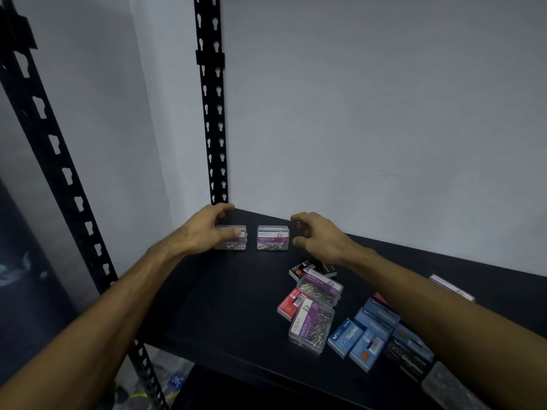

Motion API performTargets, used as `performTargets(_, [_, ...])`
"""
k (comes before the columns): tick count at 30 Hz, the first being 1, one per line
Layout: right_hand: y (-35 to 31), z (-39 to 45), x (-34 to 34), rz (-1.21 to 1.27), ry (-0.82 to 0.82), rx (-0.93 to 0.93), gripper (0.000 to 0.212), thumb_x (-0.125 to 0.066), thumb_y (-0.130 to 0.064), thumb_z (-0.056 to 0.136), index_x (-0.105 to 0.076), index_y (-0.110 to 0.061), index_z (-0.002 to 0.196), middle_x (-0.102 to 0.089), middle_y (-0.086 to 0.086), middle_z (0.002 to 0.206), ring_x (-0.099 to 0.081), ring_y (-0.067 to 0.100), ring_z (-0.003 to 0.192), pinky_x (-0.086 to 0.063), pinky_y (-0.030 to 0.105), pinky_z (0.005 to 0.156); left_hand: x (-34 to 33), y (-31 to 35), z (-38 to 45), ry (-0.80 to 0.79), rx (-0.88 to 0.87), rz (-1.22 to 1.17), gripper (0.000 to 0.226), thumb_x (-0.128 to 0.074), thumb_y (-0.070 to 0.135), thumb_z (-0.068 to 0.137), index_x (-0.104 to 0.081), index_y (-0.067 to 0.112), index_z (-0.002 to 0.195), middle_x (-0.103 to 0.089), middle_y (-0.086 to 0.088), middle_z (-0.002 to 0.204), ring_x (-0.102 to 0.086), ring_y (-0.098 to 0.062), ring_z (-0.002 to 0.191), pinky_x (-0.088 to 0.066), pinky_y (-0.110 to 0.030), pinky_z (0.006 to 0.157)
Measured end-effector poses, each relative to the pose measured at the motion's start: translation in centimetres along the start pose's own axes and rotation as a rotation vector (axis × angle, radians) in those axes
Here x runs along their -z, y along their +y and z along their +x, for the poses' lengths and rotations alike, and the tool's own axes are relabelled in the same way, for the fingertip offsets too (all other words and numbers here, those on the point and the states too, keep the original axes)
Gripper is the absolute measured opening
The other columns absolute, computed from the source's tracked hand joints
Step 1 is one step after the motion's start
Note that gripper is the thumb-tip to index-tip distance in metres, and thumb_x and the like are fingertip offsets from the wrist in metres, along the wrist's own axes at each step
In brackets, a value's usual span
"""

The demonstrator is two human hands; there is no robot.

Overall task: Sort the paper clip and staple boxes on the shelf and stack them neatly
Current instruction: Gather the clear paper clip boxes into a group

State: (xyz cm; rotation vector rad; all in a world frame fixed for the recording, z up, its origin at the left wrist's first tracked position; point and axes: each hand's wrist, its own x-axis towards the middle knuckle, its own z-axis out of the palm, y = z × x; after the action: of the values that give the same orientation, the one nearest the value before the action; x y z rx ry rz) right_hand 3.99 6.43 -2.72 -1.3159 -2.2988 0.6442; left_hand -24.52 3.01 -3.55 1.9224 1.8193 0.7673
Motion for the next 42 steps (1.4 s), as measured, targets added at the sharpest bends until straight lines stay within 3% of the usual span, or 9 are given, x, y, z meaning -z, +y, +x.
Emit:
performTargets(5, [0.2,-3.7,1.6,0.004,0.064,-0.025,0.058,-0.065,-0.025,0.094,-0.042,-0.019,0.147,-0.053,0.002,0.138,-0.051,0.010,0.117,-0.043,0.026,0.095,0.1,2.7,-1.4,0.141,-0.061,-0.031,0.067,-0.069,0.044,0.087,-0.042,0.026,0.146,-0.052,-0.006,0.136,-0.051,-0.021,0.124,-0.041,-0.028,0.094])
performTargets(12, [0.1,-9.2,2.2,0.015,0.107,-0.055,0.046,-0.063,-0.029,0.095,-0.052,-0.020,0.138,-0.058,-0.003,0.127,-0.055,0.009,0.109,-0.046,0.026,0.091,-1.9,7.6,-5.3,0.102,-0.145,-0.102,0.055,-0.070,0.045,0.086,-0.054,0.027,0.136,-0.060,0.006,0.125,-0.056,-0.009,0.112,-0.044,-0.026,0.092])
performTargets(18, [-0.1,-12.2,1.0,-0.050,0.097,-0.092,0.033,-0.061,-0.030,0.096,-0.060,-0.018,0.127,-0.058,-0.002,0.119,-0.057,0.011,0.103,-0.046,0.026,0.084,-6.0,10.7,-9.8,-0.098,-0.175,-0.108,0.019,-0.069,0.048,0.085,-0.067,0.032,0.095,-0.067,0.011,0.094,-0.062,-0.004,0.089,-0.046,-0.020,0.069])
performTargets(21, [-0.3,-12.9,0.3,-0.089,0.089,-0.103,0.027,-0.057,-0.031,0.098,-0.063,-0.015,0.119,-0.062,0.000,0.112,-0.061,0.014,0.097,-0.052,0.029,0.083,-7.7,11.4,-11.6,-0.145,-0.129,-0.070,0.020,-0.068,0.049,0.086,-0.064,0.029,0.086,-0.068,0.008,0.084,-0.065,-0.006,0.078,-0.048,-0.021,0.064])
performTargets(25, [-0.8,-13.0,-0.1,-0.096,0.062,-0.144,0.025,-0.057,-0.036,0.097,-0.064,-0.015,0.108,-0.067,0.000,0.098,-0.067,0.014,0.084,-0.057,0.034,0.076,-9.3,12.3,-13.5,-0.115,-0.026,0.070,0.040,-0.067,0.066,0.075,-0.058,0.028,0.084,-0.066,0.009,0.079,-0.063,-0.008,0.073,-0.048,-0.028,0.062])
performTargets(30, [-0.8,-12.6,-0.3,-0.098,-0.005,-0.230,0.034,-0.061,-0.046,0.094,-0.062,-0.015,0.108,-0.070,0.001,0.098,-0.069,0.016,0.083,-0.058,0.039,0.080,-10.2,13.1,-14.0,-0.068,0.056,0.294,0.051,-0.059,0.077,0.067,-0.049,0.028,0.079,-0.058,0.010,0.078,-0.055,-0.008,0.069,-0.035,-0.027,0.052])
performTargets(36, [0.2,-12.6,0.2,0.002,-0.041,-0.272,0.037,-0.066,-0.047,0.091,-0.062,-0.015,0.110,-0.071,0.001,0.098,-0.070,0.015,0.083,-0.059,0.035,0.078,-10.6,13.6,-13.5,-0.137,0.018,0.351,0.050,-0.059,0.069,0.071,-0.053,0.027,0.098,-0.061,0.009,0.090,-0.058,-0.010,0.078,-0.044,-0.029,0.062])
performTargets(42, [2.1,-12.9,1.5,0.063,-0.036,-0.291,0.037,-0.070,-0.043,0.088,-0.057,-0.020,0.113,-0.068,-0.006,0.095,-0.068,0.007,0.078,-0.049,0.021,0.060,-9.9,13.2,-12.9,-0.189,-0.056,0.230,0.043,-0.068,0.055,0.072,-0.051,0.030,0.103,-0.062,0.012,0.092,-0.060,-0.007,0.079,-0.049,-0.030,0.064])
